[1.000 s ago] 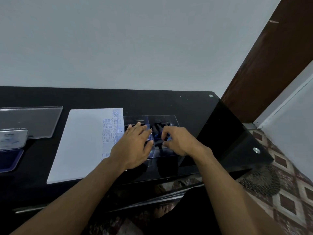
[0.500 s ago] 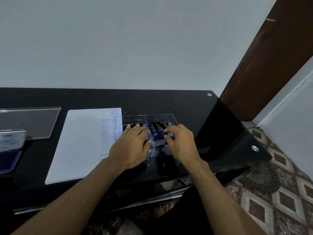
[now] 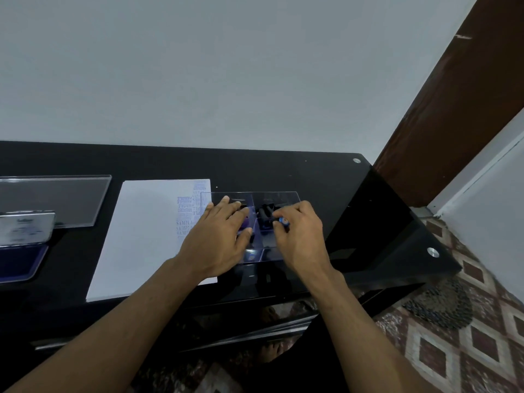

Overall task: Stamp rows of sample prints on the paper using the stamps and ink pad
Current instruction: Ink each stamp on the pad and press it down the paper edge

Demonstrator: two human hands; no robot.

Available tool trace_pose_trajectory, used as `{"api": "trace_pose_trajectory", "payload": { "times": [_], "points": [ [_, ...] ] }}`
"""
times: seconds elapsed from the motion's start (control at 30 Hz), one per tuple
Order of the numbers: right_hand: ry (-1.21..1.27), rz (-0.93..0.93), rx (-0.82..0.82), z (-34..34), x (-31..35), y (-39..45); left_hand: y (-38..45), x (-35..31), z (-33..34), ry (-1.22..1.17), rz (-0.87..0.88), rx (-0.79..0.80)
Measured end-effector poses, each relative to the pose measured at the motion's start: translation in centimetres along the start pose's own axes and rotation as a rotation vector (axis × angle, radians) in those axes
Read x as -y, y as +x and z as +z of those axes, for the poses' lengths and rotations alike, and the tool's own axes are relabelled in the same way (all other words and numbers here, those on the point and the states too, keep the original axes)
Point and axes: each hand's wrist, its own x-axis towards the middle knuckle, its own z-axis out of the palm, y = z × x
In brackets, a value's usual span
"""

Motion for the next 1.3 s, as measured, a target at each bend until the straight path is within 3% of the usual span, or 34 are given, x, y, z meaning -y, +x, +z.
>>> {"api": "trace_pose_trajectory", "payload": {
  "times": [0.27, 0.8, 1.2, 1.3],
  "points": [
    [0.081, -0.121, -0.005, 3.2, 7.6, 1.0, -4.2, 6.2, -4.0, 0.138, -0.160, 0.017],
    [0.270, -0.366, 0.308, 13.9, 25.7, -0.2, -19.1, 18.7, -11.9, 0.214, -0.533, -0.049],
    [0.201, -0.562, 0.450, 17.2, 33.4, -1.0, -25.3, 23.9, -13.5, 0.195, -0.707, -0.105],
    [0.262, -0.540, 0.473, 18.3, 34.3, -0.7, -25.9, 25.0, -13.6, 0.200, -0.729, -0.098]
  ]
}}
